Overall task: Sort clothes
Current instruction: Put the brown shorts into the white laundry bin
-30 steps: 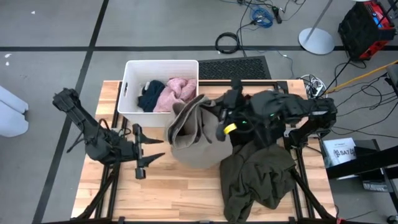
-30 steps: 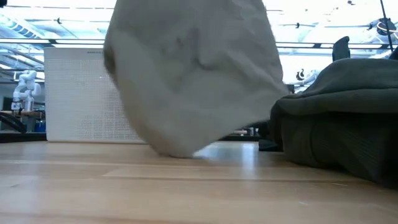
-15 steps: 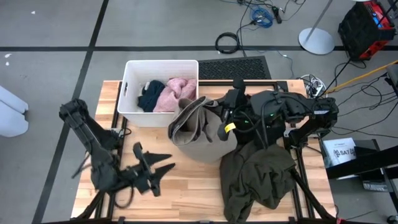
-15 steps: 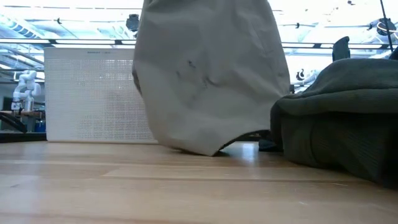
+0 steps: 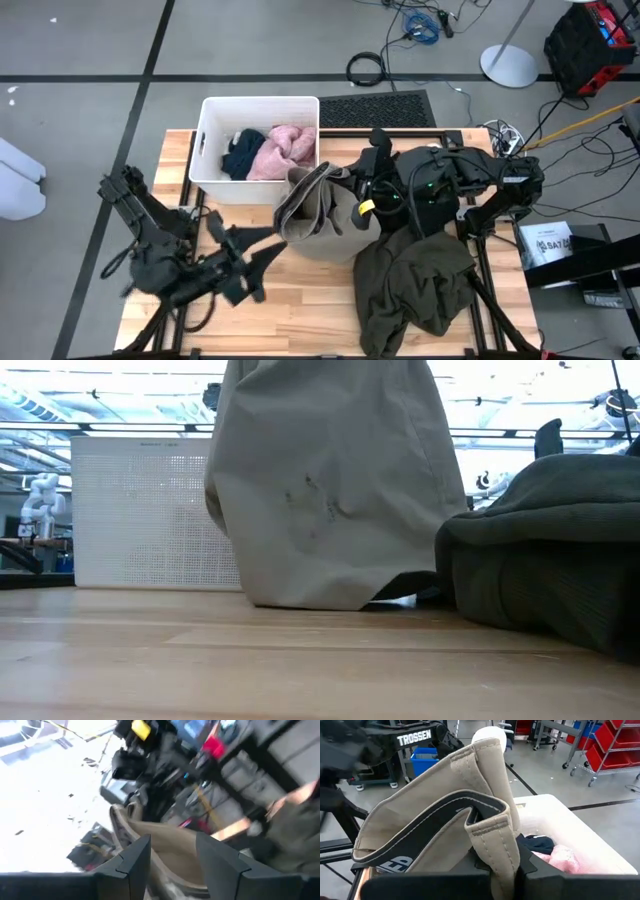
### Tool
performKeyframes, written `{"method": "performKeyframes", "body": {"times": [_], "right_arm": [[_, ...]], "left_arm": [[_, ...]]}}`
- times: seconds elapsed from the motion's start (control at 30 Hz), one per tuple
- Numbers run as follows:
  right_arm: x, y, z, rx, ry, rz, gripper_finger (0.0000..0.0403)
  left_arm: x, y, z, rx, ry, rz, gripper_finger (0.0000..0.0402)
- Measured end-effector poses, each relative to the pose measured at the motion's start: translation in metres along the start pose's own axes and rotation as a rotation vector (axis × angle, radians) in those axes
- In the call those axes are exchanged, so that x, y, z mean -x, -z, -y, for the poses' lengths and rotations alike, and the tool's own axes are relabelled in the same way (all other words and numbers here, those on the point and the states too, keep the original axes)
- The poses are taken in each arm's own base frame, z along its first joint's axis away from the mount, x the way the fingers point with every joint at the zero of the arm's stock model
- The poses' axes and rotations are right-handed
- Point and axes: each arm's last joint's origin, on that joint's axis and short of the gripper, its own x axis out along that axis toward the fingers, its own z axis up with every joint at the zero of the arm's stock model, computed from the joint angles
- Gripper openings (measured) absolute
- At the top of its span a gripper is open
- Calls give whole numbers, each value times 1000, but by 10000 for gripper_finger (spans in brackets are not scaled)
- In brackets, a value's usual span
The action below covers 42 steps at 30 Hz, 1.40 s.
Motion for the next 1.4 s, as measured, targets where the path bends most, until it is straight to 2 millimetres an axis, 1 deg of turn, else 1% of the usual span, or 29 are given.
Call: {"method": "performKeyframes", "body": {"times": [0.13, 0.2, 0.27, 0.33, 0.4, 0.53, 0.6, 0.77, 0.93, 1.07, 1.1, 1.17, 1.23, 1.27, 1.33, 1.4], "right_arm": [[0, 0, 0, 4, -18, -3, 10], [-1, 0, 2, 6, -14, -5, 10], [-3, -1, 6, 3, 1, -6, 10], [-6, -1, 11, -3, 19, -6, 10], [-7, -2, 15, -9, 31, -8, 10], [-12, 0, 17, -7, 48, -24, 10], [-12, 1, 18, -7, 52, -35, 10], [-15, 3, 19, -5, 62, -51, 7], [-16, 5, 22, -11, 71, -65, 6], [-17, 4, 25, -19, 81, -64, 6], [-17, 4, 26, -23, 84, -64, 6], [-18, 4, 28, -26, 87, -63, 6], [-18, 4, 29, -26, 89, -63, 7], [-19, 4, 29, -24, 89, -64, 7], [-19, 3, 29, -23, 88, -63, 7], [-19, 3, 29, -21, 88, -63, 7]], "left_arm": [[-12, 8, 5, -138, 57, -36, 166], [-14, 10, 5, -111, 116, -14, 166], [-13, 8, 1, -64, 182, 22, 166], [-13, 6, -6, -14, 198, 28, 166], [-17, 5, -15, 71, 107, -33, 166], [-29, 8, -41, 341, -218, -277, 166], [-33, 10, -49, 459, -300, -323, 166], [-31, 6, -65, 583, -323, -306, 166], [-15, -1, -88, 687, -287, -255, 166], [-8, -3, -111, 751, -281, -230, 166], [-7, -4, -120, 768, -267, -201, 166], [-5, -9, -138, 790, -201, -74, 166], [-1, -14, -158, 839, -120, 101, 166], [1, -16, -165, 834, -59, 194, 166], [3, -19, -175, 814, 108, 358, 166], [-2, -18, -178, 833, 272, 438, 166]]}}
